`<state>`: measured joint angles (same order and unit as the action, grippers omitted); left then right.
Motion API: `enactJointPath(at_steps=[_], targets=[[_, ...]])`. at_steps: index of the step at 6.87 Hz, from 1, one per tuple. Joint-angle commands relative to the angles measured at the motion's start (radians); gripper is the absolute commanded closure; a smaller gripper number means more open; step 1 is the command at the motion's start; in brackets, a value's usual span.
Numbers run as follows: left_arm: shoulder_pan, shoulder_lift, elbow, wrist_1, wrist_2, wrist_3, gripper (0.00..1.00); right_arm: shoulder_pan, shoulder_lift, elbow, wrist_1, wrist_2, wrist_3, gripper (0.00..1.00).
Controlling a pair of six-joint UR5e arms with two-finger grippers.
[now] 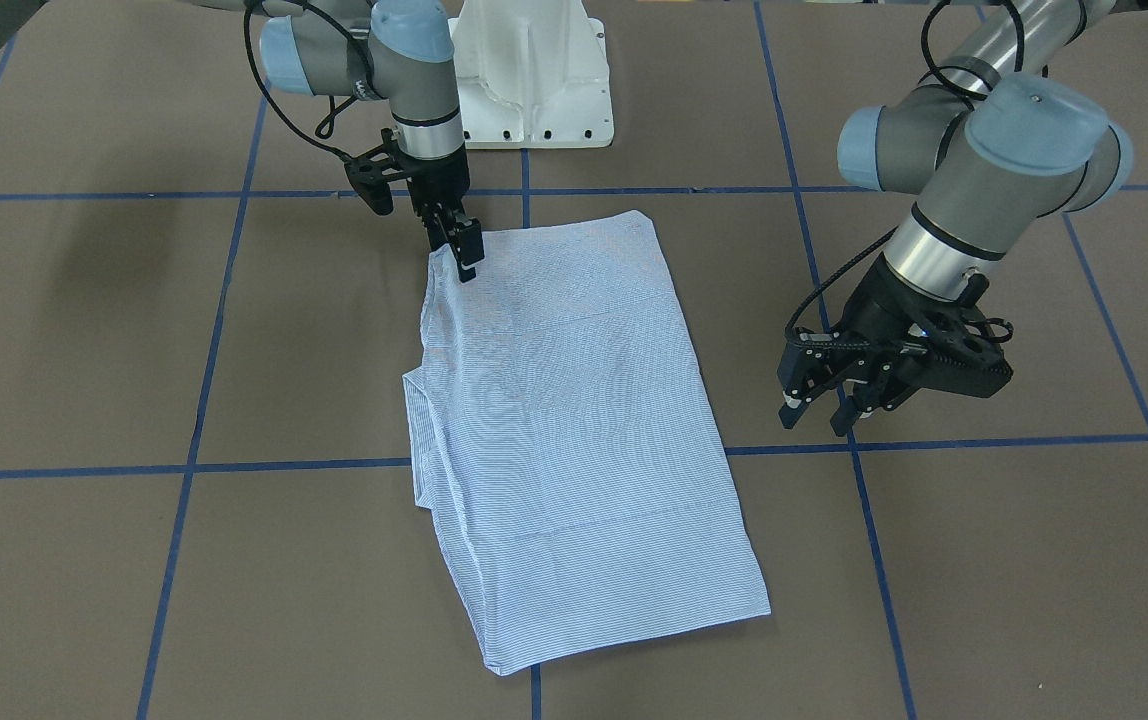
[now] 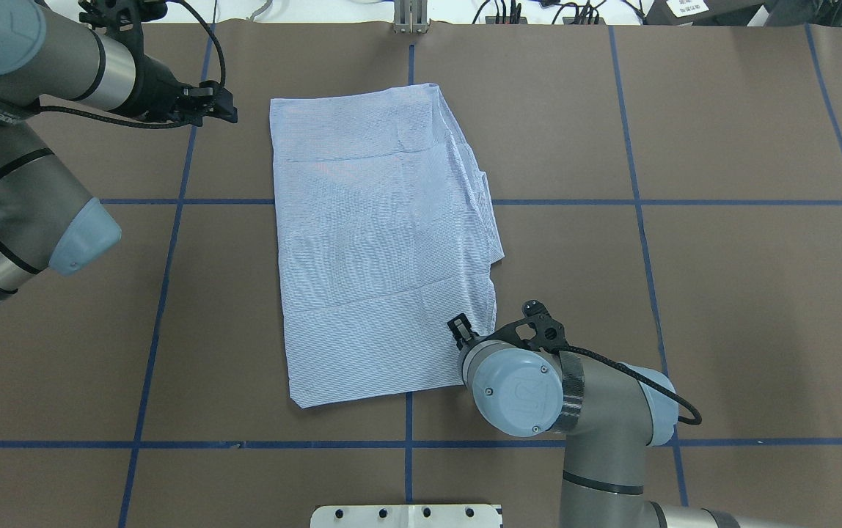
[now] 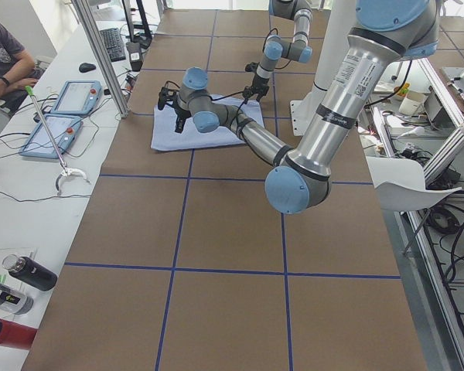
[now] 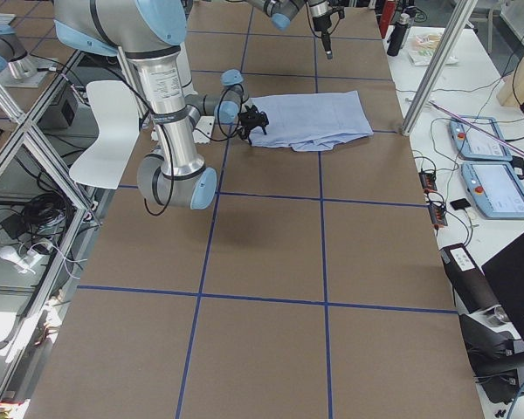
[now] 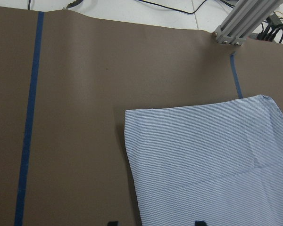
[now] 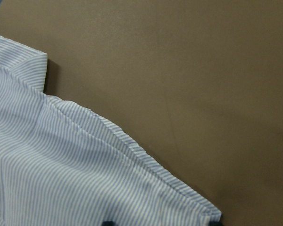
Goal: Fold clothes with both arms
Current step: 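Move the left gripper down to the shirt corner nearest the robot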
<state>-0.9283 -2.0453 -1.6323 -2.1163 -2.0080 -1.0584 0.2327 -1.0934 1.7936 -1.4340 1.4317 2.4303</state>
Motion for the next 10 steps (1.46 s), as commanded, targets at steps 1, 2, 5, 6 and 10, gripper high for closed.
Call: enactJointPath(at_steps=[1, 2, 5, 6, 10], targets=[[-0.001, 0.0, -0.001, -0.001, 0.0, 0.0, 0.38, 0.002, 0.013, -0.013, 0.0, -0.005, 0.07, 0.88], [-0.001, 0.002, -0.001, 0.001, 0.001, 0.0, 0.38, 0.005, 0.021, -0.011, 0.001, -0.007, 0.069, 1.0], [0.014, -0.003, 0.0, -0.005, 0.001, -0.096, 0.38, 0.028, 0.018, 0.038, -0.012, 0.001, 0.062, 1.0], [0.063, -0.003, -0.015, -0.029, 0.006, -0.207, 0.38, 0.028, 0.007, 0.081, -0.06, 0.004, 0.064, 1.0], [0.439, 0.158, -0.284, -0.109, 0.214, -0.755, 0.39, -0.067, 0.007, 0.148, -0.166, -0.022, 0.111, 1.0]])
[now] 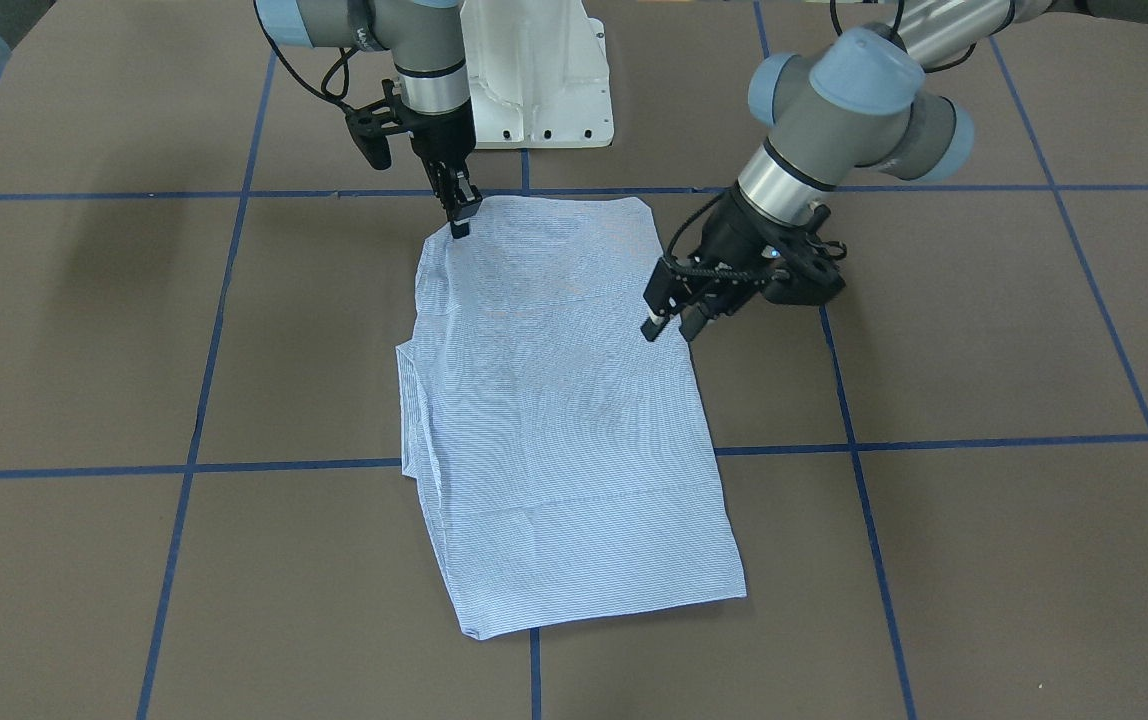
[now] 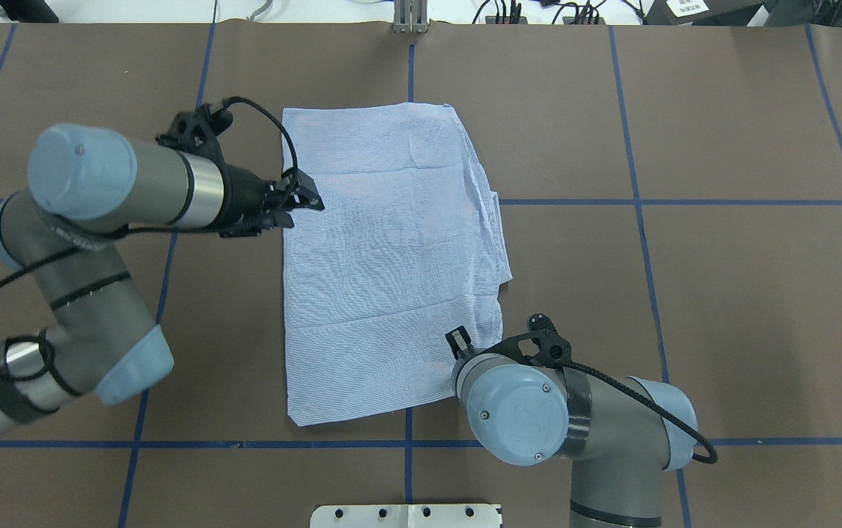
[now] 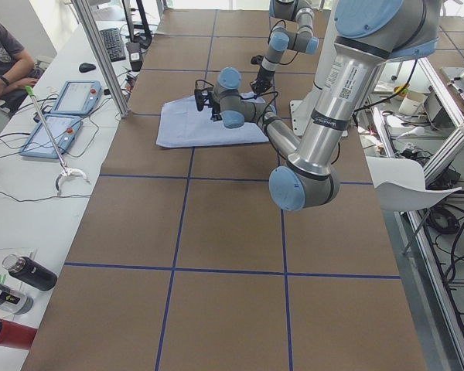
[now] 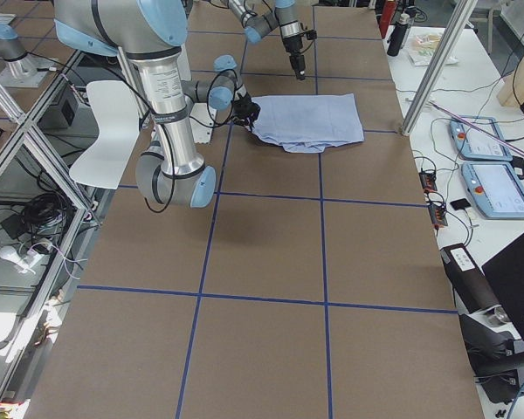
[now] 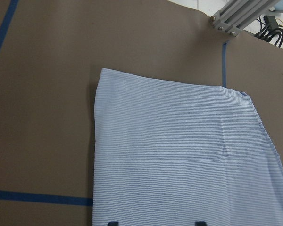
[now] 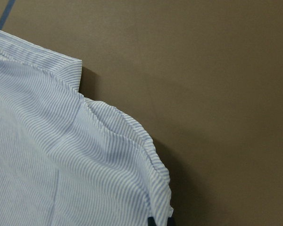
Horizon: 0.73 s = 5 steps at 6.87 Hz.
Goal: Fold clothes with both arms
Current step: 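Move the left gripper down to the shirt corner nearest the robot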
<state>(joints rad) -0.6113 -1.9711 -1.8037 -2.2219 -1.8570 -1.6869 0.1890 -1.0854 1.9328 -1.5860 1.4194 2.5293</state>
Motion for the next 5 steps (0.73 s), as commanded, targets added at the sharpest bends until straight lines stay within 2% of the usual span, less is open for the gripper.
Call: enactJointPath(at_steps=[1, 2, 3, 5], targets=[[0.221, 0.113, -0.121, 0.001, 0.179, -0.17, 0.39, -0.025, -0.004, 0.011, -0.014, -0.01, 0.013, 1.0], [0.267, 0.161, -0.138, 0.001, 0.199, -0.242, 0.39, -0.025, -0.004, 0.011, -0.014, -0.008, 0.013, 1.0], [0.335, 0.204, -0.138, 0.001, 0.256, -0.339, 0.39, -0.025, -0.008, 0.015, -0.014, -0.007, 0.011, 1.0], [0.422, 0.23, -0.137, 0.002, 0.298, -0.443, 0.39, -0.025, -0.008, 0.017, -0.014, -0.007, 0.011, 1.0]])
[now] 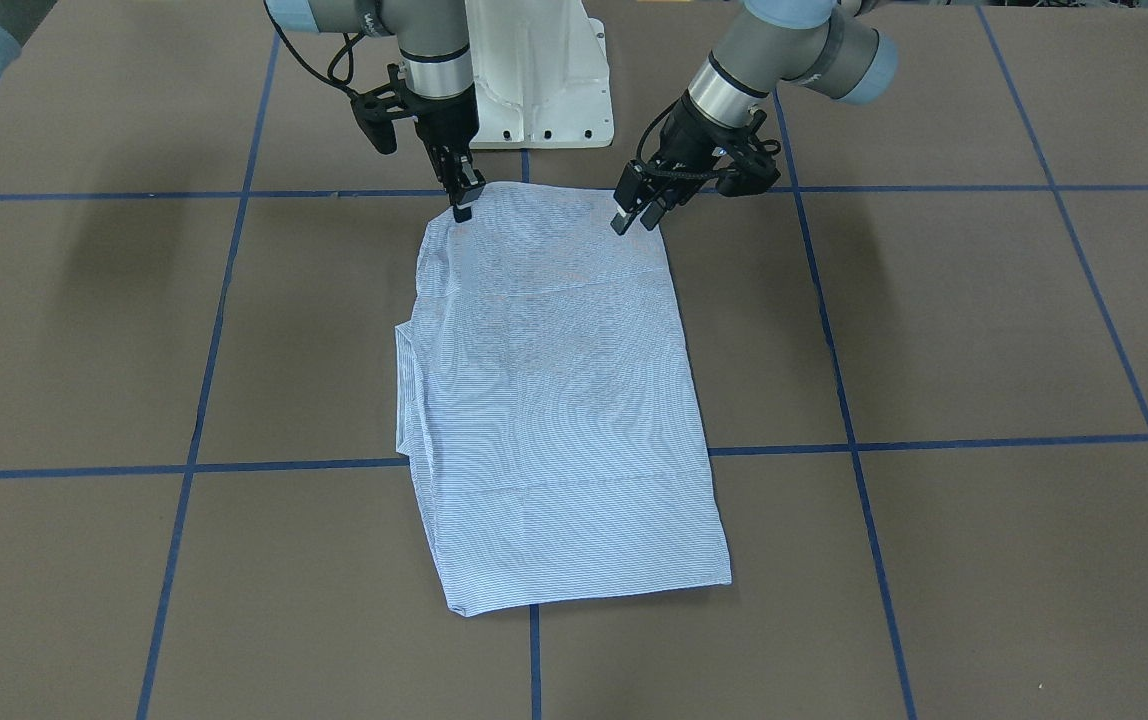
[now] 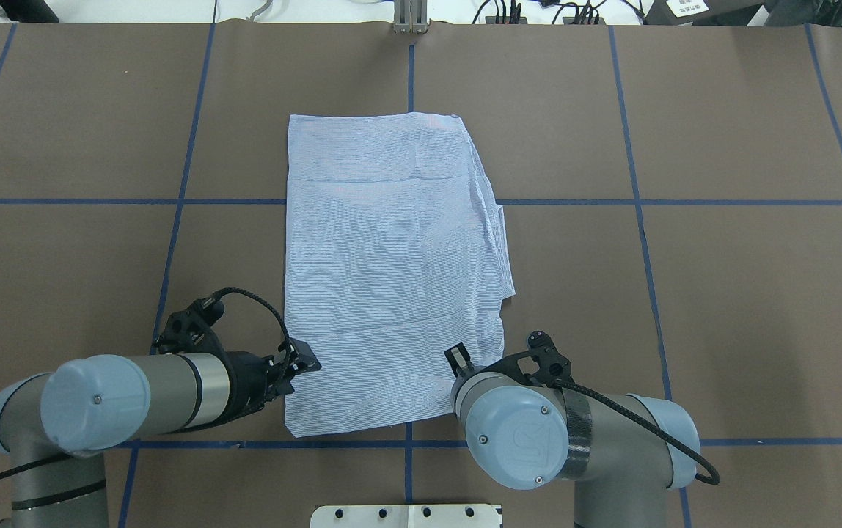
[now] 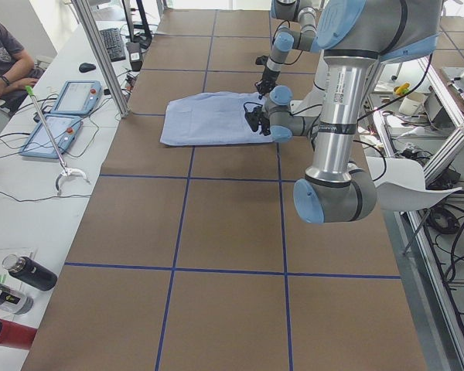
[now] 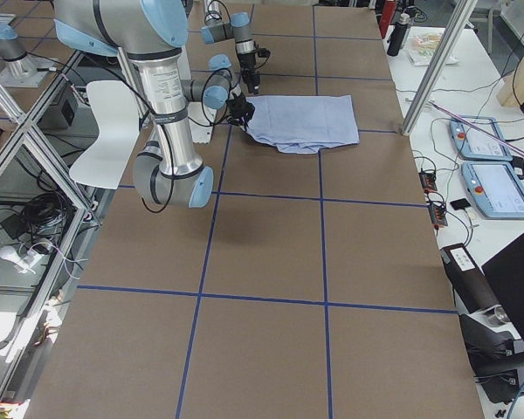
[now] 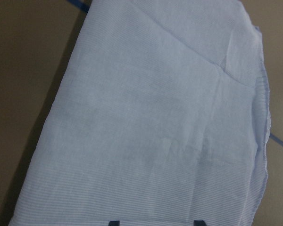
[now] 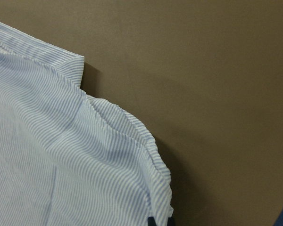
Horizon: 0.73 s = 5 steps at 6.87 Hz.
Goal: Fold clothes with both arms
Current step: 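Grasp both corners of the shirt edge nearest the robot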
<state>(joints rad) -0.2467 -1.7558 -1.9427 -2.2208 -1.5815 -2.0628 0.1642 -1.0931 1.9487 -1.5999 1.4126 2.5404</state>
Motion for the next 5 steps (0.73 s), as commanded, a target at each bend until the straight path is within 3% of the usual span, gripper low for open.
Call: enactJointPath(at_steps=[1, 5], targets=[[0.075, 0.018, 0.004, 0.006, 0.053, -0.072, 0.39, 0.0, -0.001, 0.001, 0.0, 0.0, 0.0, 1.0], [0.089, 0.033, 0.01, 0.029, 0.06, -0.074, 0.41, -0.002, 0.002, 0.003, 0.0, 0.0, 0.0, 1.0]])
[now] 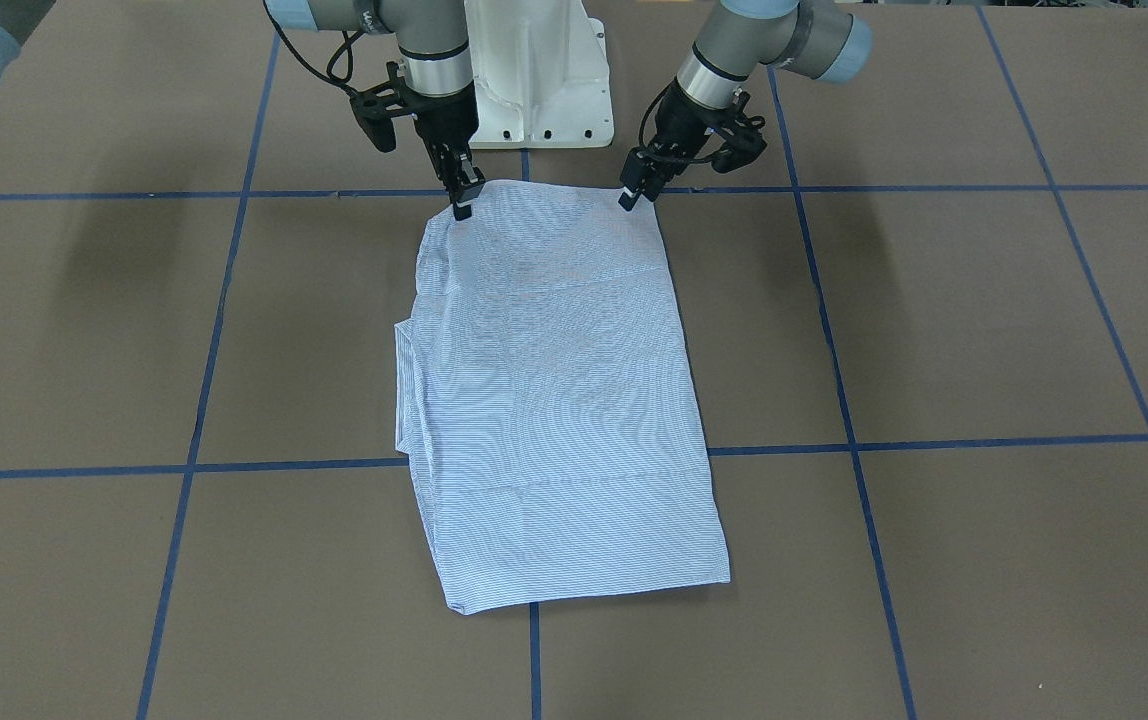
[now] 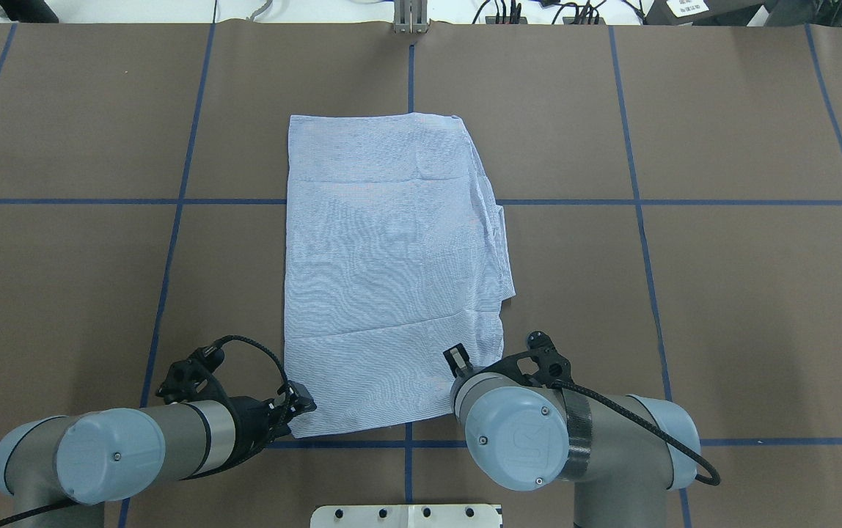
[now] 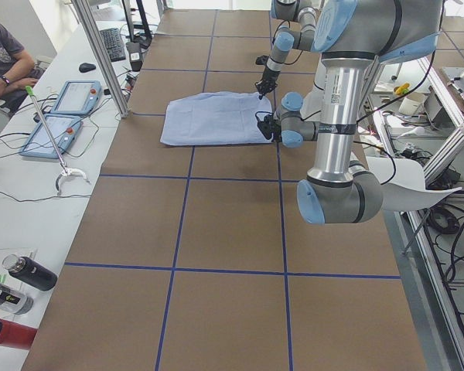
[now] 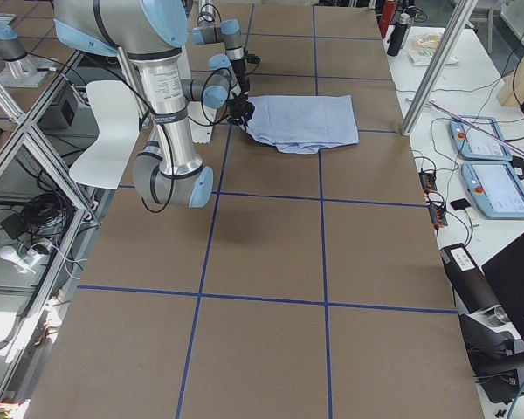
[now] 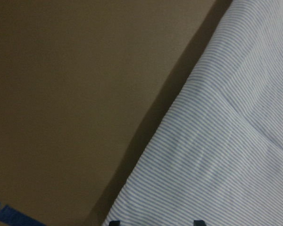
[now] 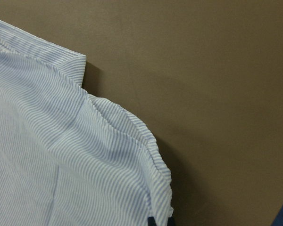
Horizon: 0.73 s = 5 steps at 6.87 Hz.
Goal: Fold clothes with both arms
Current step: 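Grasp both corners of the shirt edge nearest the robot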
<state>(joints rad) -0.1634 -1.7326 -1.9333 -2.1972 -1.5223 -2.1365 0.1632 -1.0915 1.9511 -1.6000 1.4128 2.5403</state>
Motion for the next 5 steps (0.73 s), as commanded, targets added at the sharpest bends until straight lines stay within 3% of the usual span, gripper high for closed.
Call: enactJointPath(at_steps=[1, 2, 3, 4, 5], targets=[[0.007, 0.011, 0.0, 0.005, 0.001, 0.0, 0.41, 0.001, 0.001, 0.0, 0.0, 0.0, 0.0, 1.0], [0.007, 0.011, 0.0, 0.007, 0.001, 0.001, 0.42, 0.001, 0.001, 0.006, 0.0, 0.0, 0.0, 1.0], [0.01, 0.016, -0.001, 0.016, 0.001, 0.0, 0.49, 0.001, -0.001, 0.006, 0.0, 0.002, 0.0, 1.0], [0.013, 0.015, 0.0, 0.016, 0.002, -0.017, 0.66, 0.001, 0.001, 0.006, 0.0, 0.002, 0.0, 1.0], [0.013, 0.014, -0.001, 0.016, 0.002, -0.035, 0.92, 0.001, 0.001, 0.008, 0.0, 0.002, 0.0, 1.0]])
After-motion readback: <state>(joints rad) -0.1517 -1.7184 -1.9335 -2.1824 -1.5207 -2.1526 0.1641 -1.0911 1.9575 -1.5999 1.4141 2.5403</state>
